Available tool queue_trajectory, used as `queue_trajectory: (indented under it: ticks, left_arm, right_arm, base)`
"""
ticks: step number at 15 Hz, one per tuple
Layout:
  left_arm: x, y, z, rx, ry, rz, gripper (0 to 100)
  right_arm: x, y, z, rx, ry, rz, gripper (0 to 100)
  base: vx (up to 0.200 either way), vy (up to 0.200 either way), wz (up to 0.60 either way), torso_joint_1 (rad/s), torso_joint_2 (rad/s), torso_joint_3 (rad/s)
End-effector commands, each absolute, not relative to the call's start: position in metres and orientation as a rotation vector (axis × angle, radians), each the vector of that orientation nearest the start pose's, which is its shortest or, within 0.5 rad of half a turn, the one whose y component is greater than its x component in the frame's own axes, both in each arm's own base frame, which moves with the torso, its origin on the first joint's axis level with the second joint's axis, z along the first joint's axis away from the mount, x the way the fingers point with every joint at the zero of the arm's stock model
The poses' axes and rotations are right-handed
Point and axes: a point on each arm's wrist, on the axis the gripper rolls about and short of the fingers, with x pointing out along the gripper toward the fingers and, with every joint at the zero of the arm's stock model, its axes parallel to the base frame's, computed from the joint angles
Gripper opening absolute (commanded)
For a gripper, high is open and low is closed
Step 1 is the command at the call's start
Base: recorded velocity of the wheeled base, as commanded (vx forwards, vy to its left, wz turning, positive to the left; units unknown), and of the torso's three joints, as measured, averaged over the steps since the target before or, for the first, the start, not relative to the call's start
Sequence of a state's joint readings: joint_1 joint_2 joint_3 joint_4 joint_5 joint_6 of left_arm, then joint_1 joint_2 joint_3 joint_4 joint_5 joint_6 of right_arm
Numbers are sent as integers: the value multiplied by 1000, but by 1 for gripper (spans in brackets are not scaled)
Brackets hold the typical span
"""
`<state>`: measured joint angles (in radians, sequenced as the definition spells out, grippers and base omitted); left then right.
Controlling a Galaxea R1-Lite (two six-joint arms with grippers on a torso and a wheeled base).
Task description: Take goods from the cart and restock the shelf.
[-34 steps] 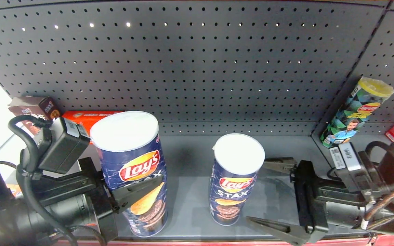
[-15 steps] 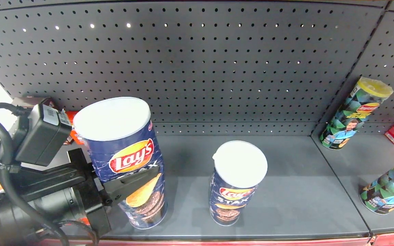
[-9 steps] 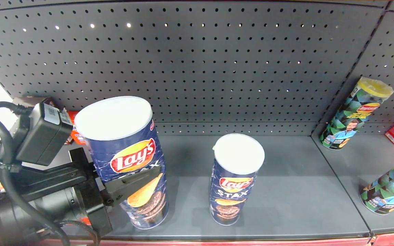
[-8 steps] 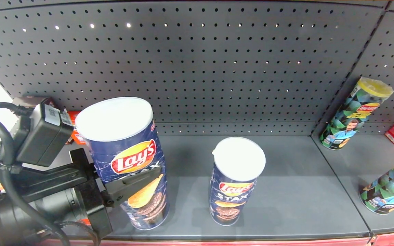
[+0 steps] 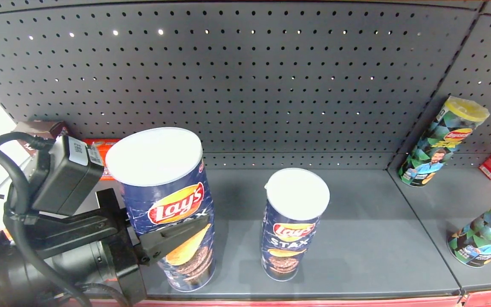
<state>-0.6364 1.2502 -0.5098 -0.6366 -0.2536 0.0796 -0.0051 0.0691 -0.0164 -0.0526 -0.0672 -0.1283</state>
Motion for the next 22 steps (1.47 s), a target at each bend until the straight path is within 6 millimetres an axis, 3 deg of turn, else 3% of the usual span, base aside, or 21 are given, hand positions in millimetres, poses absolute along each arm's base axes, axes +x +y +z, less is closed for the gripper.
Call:
queue_trajectory:
  ticks: [1,3,8,11,15,18,20,22]
  left_arm:
    - [147,-116,212,95,72,-894,0]
    - [147,-116,213,94,67,-897,0]
    - [148,-114,215,85,65,-897,0]
    - [162,-110,218,87,66,-845,0]
    - [179,-123,215,91,94,-853,0]
    - [208,-132,222,93,89,-818,0]
    - [239,-147,224,88,80,-827,0]
    - [250,-154,235,75,58,-884,0]
  right_arm:
    - [-23,-1,83,-111,-62,-70,100]
    - [-23,2,81,-55,-54,77,100]
    - [-22,1,75,-26,9,19,100]
    - [-22,1,75,-11,9,17,100]
    - [-22,1,75,-11,9,17,100]
    - [-22,1,75,-11,9,17,100]
    - [-22,1,75,-11,9,17,100]
    - [-22,1,75,-11,9,17,100]
  base:
    - [0,0,0,0,0,0]
    - [0,0,0,0,0,0]
    - [0,0,0,0,0,0]
    - [0,0,0,0,0,0]
    - [0,0,0,0,0,0]
    - [0,0,0,0,0,0]
    - [0,0,0,0,0,0]
    - [0,0,0,0,0,0]
